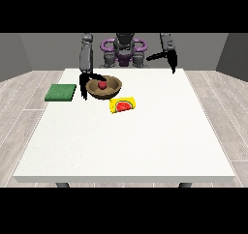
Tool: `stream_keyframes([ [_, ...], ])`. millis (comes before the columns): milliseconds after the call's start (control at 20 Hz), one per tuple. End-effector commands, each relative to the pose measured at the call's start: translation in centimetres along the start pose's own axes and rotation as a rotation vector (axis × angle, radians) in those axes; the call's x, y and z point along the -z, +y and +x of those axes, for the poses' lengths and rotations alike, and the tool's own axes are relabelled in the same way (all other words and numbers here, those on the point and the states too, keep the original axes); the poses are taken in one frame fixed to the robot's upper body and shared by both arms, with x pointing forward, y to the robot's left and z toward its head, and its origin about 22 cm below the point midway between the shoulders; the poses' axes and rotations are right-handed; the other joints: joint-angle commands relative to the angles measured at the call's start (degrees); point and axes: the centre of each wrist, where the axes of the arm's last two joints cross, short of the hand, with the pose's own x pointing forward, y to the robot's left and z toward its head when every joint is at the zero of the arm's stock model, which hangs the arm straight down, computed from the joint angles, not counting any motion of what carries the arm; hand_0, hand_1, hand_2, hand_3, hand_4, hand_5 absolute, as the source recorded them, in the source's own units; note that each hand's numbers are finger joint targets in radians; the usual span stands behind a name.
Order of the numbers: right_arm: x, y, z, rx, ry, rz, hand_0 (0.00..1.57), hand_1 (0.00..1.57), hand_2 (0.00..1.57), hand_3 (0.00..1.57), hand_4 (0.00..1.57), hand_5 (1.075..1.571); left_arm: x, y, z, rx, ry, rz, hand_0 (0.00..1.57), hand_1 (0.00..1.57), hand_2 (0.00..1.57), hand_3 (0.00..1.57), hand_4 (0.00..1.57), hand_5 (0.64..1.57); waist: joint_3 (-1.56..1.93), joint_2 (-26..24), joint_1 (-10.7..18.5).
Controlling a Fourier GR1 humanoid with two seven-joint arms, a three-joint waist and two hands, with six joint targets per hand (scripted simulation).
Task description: Pick the cup and pour the ball into the bowl, then pick the bowl and place it on the pad
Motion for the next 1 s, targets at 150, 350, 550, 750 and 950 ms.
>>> stream_keyframes([
  [150,-2.5,-0.6,-3.3,0.082,0.178,-0.156,0.0,0.0,0.0,0.0,0.46,1.547,-0.3,1.2,0.8,-0.018,-0.021,-0.041,0.0,0.0,0.0,0.0,0.0,1.566,0.03,1.5,2.0],
  [350,-4.7,-4.6,-4.2,-0.31,0.23,-0.241,1.57,1.57,1.57,1.09,0.85,1.505,1.1,0.3,2.8,-0.015,-0.111,-0.049,0.0,0.0,0.0,0.0,0.47,1.564,-0.2,4.5,5.2],
  [550,-3.3,-6.0,-2.3,-0.549,0.211,-0.31,1.57,1.57,1.57,1.56,0.94,1.558,0.3,-0.7,1.7,-0.022,-0.09,-0.1,0.0,0.0,0.0,0.0,0.66,1.531,-0.4,2.2,7.5],
  [750,-2.7,-2.6,-2.6,-0.587,0.292,-0.304,1.57,1.57,1.57,1.26,0.9,1.566,0.9,0.2,1.0,-0.048,-0.005,-0.074,0.0,0.0,0.0,0.0,0.9,1.466,-0.34,-2.5,5.8],
  [950,0.2,-0.7,0.1,-0.601,0.418,-0.296,1.57,1.57,1.57,0.94,0.84,1.563,-2.8,1.9,-3.5,-0.057,0.151,-0.013,0.0,0.0,0.0,0.0,0.97,1.423,-0.19,-11.7,1.7],
])
